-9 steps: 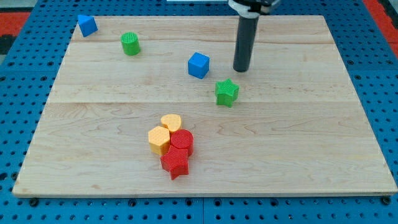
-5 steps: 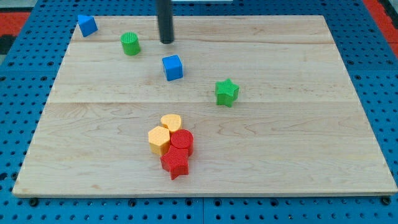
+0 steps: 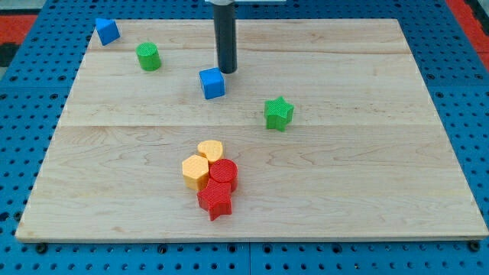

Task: Slide the yellow heart towards the right side

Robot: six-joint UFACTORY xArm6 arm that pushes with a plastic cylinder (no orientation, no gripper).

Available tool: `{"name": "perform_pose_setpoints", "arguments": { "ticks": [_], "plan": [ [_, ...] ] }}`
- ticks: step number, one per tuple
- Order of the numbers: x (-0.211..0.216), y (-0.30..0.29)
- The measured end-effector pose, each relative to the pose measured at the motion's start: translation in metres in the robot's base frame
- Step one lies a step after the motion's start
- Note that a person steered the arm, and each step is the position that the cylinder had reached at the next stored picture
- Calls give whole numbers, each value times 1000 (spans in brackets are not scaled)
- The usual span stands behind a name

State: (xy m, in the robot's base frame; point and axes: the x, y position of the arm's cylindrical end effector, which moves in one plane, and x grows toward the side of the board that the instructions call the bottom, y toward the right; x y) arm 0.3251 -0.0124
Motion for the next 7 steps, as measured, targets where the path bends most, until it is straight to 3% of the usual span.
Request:
{"name": "perform_pose_setpoints", "arguments": {
  "ticks": [1,3,5,6,7],
  "plan": [
    [23,42],
    [33,33],
    [108,-108],
    [156,-89],
    [181,-34]
  ]
}}
